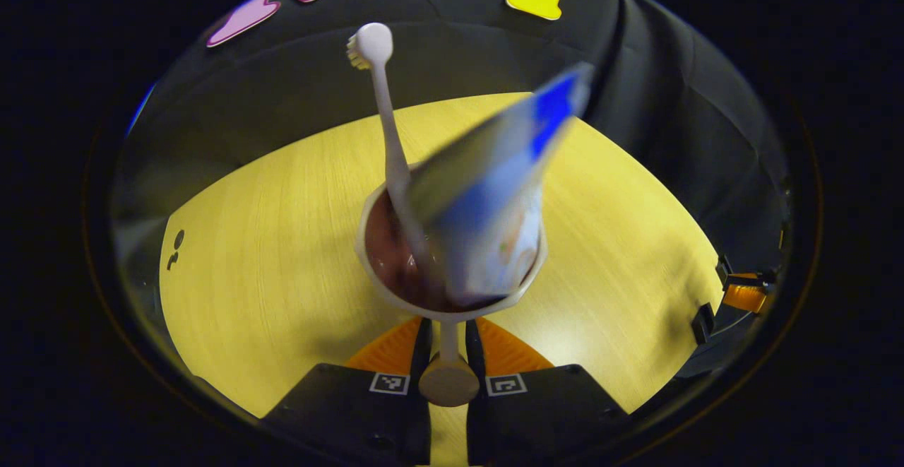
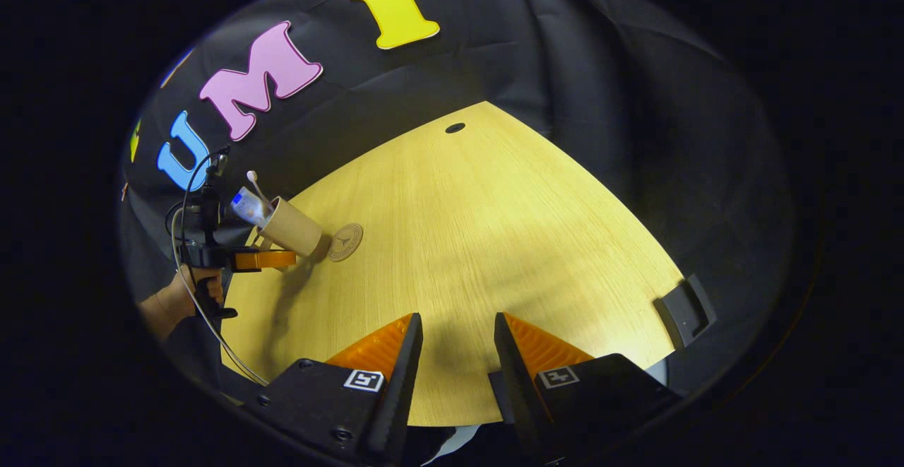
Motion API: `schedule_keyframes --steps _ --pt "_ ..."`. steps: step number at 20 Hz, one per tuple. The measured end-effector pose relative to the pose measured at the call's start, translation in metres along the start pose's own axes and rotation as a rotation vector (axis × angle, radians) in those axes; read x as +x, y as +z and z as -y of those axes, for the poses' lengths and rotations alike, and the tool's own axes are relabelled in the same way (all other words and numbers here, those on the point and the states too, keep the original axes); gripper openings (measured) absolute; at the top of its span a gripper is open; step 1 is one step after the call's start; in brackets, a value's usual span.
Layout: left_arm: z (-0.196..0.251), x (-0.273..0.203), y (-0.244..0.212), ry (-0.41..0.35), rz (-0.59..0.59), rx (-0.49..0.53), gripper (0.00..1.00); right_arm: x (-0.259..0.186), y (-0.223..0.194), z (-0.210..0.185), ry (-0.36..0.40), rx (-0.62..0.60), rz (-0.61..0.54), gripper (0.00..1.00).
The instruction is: Put the toothbrush and toothpaste on the desktop into the cup, then pick up the cup and place it on the coaster on the desktop.
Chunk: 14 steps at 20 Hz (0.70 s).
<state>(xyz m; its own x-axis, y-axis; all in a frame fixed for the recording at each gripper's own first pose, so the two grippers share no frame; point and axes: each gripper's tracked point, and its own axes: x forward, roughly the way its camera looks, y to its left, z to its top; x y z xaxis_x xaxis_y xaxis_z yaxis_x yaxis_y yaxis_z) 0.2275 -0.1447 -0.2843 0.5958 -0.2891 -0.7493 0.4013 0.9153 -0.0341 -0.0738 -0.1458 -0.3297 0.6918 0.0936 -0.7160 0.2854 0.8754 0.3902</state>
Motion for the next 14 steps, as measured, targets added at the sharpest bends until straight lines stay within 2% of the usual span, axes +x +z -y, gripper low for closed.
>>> schedule_keyframes --steps 3,4,14 --pt "0.017 0.01 0.011 -0.015 -0.007 0.023 0.19 -0.005 0.003 0.011 -0.009 0.02 0.014 0.64" --pt "0.021 0.013 0.013 -0.015 -0.012 0.033 0.24 -0.006 0.004 0.015 -0.013 0.027 0.017 0.64" --pt "0.035 0.033 0.002 -0.01 -0.07 0.028 0.24 -0.017 0.005 0.037 -0.038 0.062 0.029 0.64"
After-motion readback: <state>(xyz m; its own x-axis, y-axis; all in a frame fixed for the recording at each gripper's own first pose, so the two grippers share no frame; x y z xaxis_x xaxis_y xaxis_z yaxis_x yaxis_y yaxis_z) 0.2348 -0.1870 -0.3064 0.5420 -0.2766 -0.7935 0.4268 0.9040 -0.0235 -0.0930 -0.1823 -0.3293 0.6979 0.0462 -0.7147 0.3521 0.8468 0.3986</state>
